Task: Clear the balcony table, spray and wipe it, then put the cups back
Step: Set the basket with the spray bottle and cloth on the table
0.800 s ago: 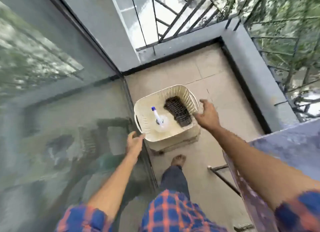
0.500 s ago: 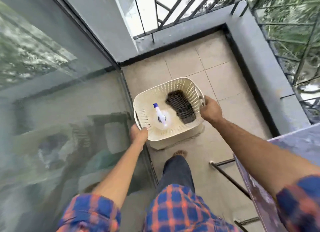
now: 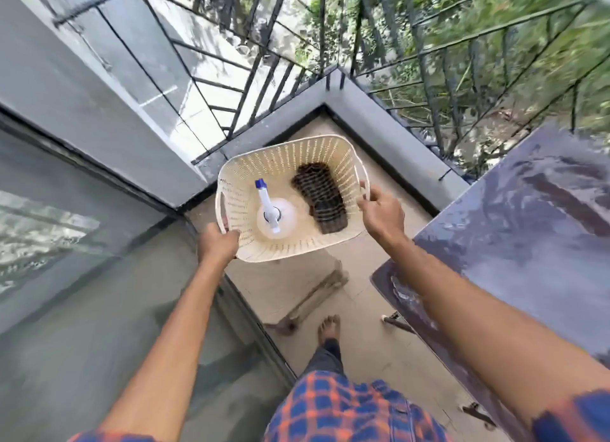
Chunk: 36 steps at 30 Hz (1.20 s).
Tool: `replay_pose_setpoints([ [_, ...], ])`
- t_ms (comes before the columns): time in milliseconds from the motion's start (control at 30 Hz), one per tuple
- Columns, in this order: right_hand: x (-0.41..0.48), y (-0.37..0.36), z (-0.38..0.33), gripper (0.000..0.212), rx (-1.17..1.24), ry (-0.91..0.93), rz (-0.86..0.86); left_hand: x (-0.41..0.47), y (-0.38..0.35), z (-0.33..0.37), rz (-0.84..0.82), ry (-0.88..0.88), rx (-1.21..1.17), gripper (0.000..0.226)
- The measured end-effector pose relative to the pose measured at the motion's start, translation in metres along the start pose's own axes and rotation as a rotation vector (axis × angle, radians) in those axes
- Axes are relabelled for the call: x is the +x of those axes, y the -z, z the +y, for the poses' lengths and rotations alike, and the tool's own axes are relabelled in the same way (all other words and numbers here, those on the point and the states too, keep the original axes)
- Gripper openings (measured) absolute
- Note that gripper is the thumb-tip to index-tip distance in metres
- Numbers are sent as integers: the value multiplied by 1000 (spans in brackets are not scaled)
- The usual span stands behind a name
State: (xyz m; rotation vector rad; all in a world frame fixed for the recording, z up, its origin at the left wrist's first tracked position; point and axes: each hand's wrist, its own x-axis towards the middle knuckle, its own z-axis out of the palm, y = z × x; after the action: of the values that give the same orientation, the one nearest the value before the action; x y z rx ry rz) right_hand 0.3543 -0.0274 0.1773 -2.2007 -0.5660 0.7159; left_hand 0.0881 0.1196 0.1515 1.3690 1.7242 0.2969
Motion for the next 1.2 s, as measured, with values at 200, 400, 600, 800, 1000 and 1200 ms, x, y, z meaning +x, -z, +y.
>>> replay_pose_setpoints([
  [200, -43, 125, 53, 15, 22, -88, 285, -63, -64, 99, -298, -255, 50, 34],
  [400, -133, 221, 147, 15, 37, -273, 514, -151, -154, 141, -581, -458, 172, 26],
  [600, -214, 250, 217, 24, 37, -433, 655, -227, -214, 145, -768, -522, 366, 19],
  [800, -251, 231, 243, 26, 30, -384, 677, -236, -231, 125, -771, -502, 515, 30],
  [1000, -259, 219, 249, 20, 121, -389, 636, -228, -230, 109, -720, -471, 500, 30],
  [1200, -265, 216, 259, 33, 138, -358, 552, -236, -227, 103, -677, -526, 468, 27],
])
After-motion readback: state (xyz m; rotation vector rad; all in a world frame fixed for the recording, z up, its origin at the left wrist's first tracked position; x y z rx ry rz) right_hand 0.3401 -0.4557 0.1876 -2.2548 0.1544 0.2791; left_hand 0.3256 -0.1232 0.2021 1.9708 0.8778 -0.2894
